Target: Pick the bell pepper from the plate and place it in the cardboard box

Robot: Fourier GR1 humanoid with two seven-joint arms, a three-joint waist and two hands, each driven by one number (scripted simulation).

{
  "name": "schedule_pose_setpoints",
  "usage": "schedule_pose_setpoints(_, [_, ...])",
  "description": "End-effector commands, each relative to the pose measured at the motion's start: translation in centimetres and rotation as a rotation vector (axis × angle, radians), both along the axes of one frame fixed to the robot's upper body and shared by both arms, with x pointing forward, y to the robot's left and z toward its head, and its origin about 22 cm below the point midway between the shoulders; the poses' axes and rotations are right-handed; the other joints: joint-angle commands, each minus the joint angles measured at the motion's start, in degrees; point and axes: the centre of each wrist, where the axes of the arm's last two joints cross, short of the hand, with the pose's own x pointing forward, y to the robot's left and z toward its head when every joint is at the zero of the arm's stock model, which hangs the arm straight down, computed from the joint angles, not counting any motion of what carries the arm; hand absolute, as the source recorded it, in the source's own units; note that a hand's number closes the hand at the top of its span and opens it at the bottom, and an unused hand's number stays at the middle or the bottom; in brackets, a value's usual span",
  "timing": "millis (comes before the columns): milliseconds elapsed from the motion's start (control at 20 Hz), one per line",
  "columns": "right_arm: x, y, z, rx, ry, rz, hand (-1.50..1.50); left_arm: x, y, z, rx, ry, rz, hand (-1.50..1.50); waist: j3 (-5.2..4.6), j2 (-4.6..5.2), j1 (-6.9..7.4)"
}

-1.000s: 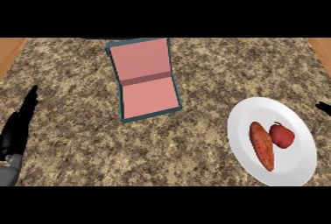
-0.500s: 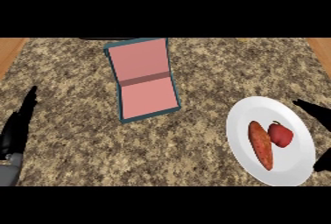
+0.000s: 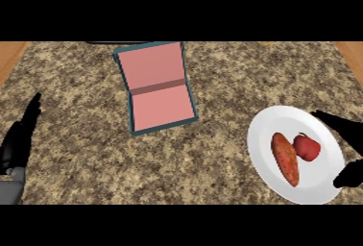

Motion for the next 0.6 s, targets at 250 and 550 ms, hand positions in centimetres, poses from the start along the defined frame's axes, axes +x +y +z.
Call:
schedule_pose_setpoints(250, [1.0,0.8,1.7,0.074,-0.009,0.094,-1.50,0.7,0.4,-0.8,0.001,0.011,0.003,0.00,-0.01,0.08,0.01])
schedule_pose_setpoints(550, [-1.8,2.6,0.7,0.047,0.010,0.097,-1.50,0.3,0.4,-0.2,-0.016,0.004,0.008,0.00,-0.01,0.00,-0.14])
